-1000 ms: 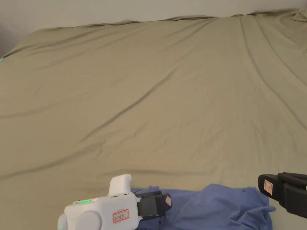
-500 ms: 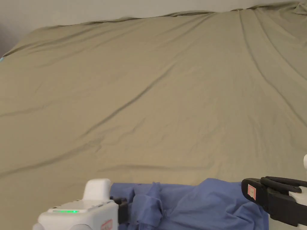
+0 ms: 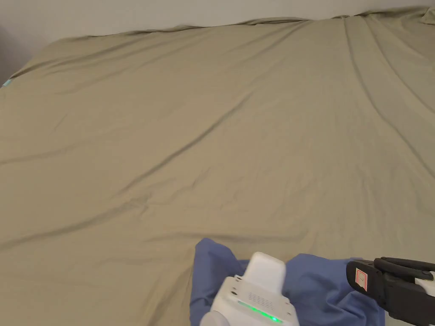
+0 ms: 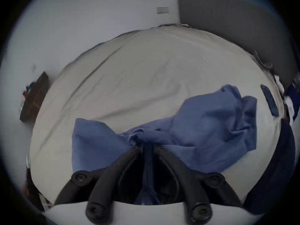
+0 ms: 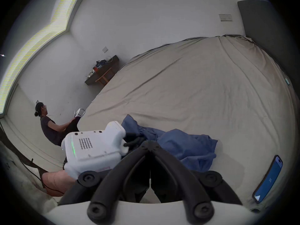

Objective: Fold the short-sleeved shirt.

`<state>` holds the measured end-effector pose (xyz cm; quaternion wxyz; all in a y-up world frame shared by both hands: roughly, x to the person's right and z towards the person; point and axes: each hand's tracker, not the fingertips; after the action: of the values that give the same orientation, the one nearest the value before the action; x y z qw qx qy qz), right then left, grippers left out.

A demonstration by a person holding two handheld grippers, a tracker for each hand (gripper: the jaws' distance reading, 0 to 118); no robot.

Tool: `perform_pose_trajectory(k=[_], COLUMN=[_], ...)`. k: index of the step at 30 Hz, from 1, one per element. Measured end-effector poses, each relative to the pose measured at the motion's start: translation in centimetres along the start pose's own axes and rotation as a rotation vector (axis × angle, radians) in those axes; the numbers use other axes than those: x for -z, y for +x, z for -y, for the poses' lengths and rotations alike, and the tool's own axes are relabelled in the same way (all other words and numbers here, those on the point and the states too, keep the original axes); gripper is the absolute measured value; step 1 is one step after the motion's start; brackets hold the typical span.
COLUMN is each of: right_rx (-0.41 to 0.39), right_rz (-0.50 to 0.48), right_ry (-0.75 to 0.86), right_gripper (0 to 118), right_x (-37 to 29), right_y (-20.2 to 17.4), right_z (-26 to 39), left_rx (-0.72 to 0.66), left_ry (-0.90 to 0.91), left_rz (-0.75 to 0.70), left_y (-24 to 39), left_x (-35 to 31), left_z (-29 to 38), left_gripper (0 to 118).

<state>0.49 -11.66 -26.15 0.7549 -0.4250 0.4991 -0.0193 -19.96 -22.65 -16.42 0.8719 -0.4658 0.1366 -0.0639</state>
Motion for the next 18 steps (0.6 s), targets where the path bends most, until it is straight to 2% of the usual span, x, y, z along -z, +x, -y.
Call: perform_pose_trajectory(k=[6, 8, 13, 15, 16, 18], right_rx=[-0.021, -0.015, 0.019, 0.024, 0.030, 0.045], right_rz=[-0.009, -0.019, -0.080, -0.088, -0.095, -0.115], right_ry=[0.021, 0.077, 0.132, 0.136, 0.135, 0.122], right_gripper=[2, 2, 2, 2, 2, 2], right_x=[-0.9, -2.2, -3.9, -3.7, -3.4, -2.6], right_y=[-0.3, -0.2, 0.5, 0.5, 0.6, 0.6], right_z=[-0.5, -1.0, -1.7, -1.7, -1.7, -1.5], left_rx=[-0.085, -0.159, -0.498, -0.565, -0.581, -0.634], left_ry=[0.042, 0.026, 0.067, 0.079, 0.084, 0.057], left_rz=[0.423, 0.505, 0.660, 0.693, 0.677, 0.647], left_y=[2.8, 1.3, -9.5, -14.4, -16.8, -20.6], left_x=[-2.0, -2.6, -3.5, -3.3, -3.0, -2.0], left_z=[-1.1, -1.1, 1.5, 3.0, 4.0, 5.4], left_gripper=[12, 12, 12, 12, 30, 112])
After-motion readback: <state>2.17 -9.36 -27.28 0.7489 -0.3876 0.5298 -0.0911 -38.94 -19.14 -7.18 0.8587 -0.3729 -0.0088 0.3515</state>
